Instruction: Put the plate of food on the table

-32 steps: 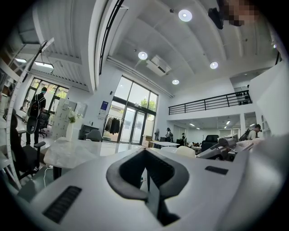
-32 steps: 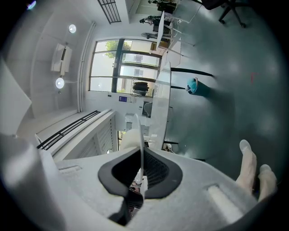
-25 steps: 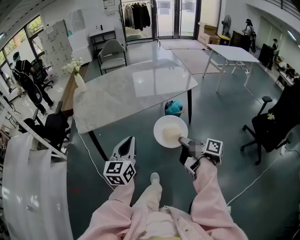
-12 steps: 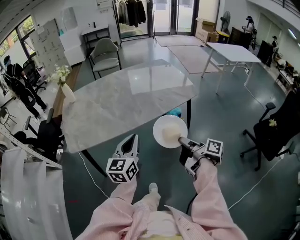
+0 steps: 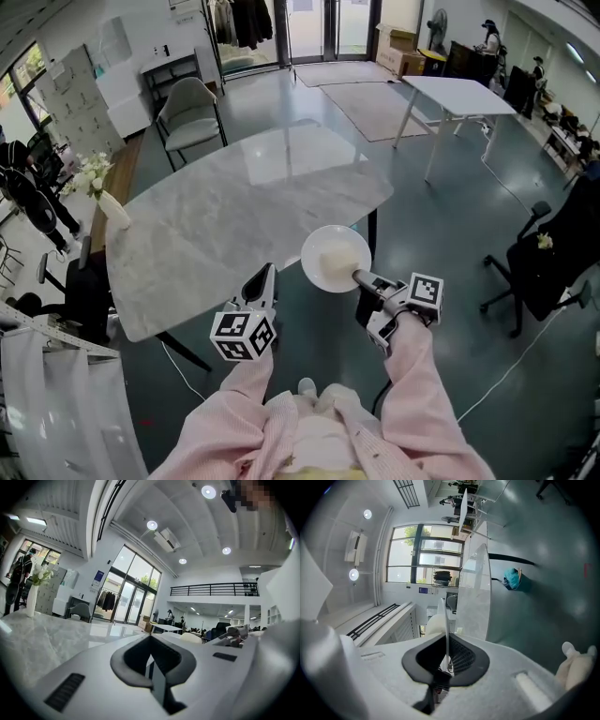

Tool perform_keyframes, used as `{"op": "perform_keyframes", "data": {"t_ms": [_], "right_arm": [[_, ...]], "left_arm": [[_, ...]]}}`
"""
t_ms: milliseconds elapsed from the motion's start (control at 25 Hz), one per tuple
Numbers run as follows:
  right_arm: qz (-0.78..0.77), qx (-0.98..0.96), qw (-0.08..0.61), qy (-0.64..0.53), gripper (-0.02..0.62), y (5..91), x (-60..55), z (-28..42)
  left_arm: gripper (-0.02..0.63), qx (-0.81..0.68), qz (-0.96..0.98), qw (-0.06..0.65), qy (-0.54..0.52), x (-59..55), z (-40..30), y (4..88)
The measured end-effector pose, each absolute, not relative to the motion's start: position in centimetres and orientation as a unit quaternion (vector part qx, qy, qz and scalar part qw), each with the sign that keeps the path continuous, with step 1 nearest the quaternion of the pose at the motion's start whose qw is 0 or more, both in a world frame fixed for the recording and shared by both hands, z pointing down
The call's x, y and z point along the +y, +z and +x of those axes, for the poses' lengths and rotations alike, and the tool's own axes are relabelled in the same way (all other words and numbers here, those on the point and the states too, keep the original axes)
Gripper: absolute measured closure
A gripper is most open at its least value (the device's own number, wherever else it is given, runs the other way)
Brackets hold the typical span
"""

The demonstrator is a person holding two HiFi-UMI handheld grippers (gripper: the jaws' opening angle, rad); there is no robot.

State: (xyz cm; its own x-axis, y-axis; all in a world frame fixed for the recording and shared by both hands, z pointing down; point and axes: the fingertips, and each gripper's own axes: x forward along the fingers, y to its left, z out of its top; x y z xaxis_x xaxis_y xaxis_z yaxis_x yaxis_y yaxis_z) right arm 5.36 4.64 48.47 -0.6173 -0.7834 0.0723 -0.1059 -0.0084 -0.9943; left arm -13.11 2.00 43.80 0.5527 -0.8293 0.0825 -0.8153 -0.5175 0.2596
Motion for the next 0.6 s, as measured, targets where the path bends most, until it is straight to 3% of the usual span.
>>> {"op": "perform_keyframes", "data": {"t_ms": [600], "right_arm": [[-0.336, 0.633, 0.272, -0.642, 0.58, 50.2, -7.6, 7.1]], "left_arm": [[0.614, -0.482, 0.861, 0.161, -0.012, -9.5, -11.9, 46.1]]}}
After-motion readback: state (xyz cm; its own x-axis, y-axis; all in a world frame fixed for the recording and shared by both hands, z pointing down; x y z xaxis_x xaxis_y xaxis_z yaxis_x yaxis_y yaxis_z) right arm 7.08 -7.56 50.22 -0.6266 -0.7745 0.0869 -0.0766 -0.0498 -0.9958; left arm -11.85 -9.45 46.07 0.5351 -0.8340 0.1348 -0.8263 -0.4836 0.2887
